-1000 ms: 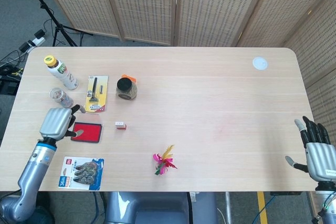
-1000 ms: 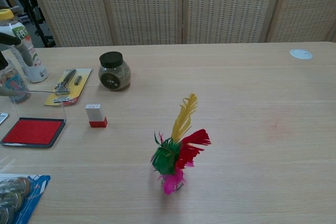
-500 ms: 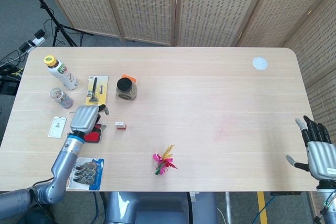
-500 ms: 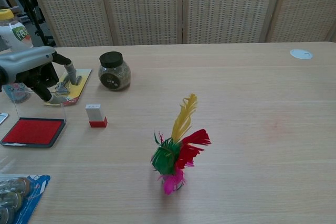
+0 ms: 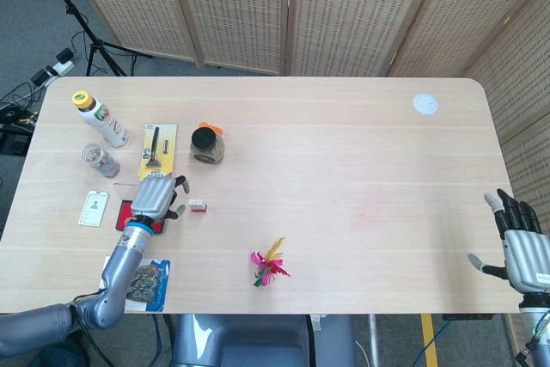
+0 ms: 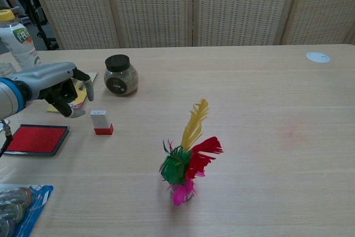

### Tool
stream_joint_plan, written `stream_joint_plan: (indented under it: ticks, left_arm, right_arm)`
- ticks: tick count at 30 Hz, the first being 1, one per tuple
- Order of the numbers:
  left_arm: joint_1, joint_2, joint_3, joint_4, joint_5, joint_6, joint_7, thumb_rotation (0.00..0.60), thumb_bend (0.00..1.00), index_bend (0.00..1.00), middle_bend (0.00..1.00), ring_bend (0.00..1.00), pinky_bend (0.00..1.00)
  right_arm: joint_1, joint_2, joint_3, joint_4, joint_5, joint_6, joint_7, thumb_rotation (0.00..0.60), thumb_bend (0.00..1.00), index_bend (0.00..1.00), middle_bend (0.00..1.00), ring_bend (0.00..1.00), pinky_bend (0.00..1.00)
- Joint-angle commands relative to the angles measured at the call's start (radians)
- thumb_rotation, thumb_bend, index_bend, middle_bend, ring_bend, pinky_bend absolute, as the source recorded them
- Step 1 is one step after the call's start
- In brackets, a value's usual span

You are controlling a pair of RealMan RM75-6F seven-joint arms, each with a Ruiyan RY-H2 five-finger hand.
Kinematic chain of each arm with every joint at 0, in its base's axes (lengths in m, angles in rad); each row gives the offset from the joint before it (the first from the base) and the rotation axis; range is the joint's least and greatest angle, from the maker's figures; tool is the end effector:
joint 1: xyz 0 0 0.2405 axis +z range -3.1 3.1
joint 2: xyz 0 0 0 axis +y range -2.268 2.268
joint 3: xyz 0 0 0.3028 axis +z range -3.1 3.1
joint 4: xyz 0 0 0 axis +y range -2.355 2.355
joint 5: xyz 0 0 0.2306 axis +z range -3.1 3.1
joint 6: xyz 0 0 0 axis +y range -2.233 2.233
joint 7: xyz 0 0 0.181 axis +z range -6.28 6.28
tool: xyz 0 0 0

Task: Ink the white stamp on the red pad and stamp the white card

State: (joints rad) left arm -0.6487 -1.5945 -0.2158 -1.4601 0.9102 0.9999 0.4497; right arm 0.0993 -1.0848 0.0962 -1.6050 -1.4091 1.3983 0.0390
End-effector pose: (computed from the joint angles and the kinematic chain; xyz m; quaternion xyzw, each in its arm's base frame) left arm -0.2269 0.4044 -0.0527 -0.6789 -0.4574 -0.3230 0.4750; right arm -0.3775 -0.2390 0.1751 0.5730 -0.4154 0.3705 0.6015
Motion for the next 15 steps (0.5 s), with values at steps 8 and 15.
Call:
stream_joint_plan:
  ticks: [8, 15]
  left_arm:
    - [-0.039, -0.075, 0.000, 0.054, -0.046, 0.000, 0.038, 0.600, 0.31, 0.49, 1.00, 1.00, 0.97]
    - [-0.051, -0.102, 0.002, 0.086, -0.068, 0.006, 0.056, 0.600, 0.31, 0.51, 1.00, 1.00, 0.97]
  right_arm:
    - [0.004, 0.003, 0.000, 0.005, 0.004, -0.009, 0.015, 0.600, 0.00, 0.00, 0.00, 0.00, 0.00]
    - [0.004, 0.009, 0.004, 0.008, 0.010, -0.013, 0.035, 0.600, 0.00, 0.00, 0.00, 0.00, 0.00]
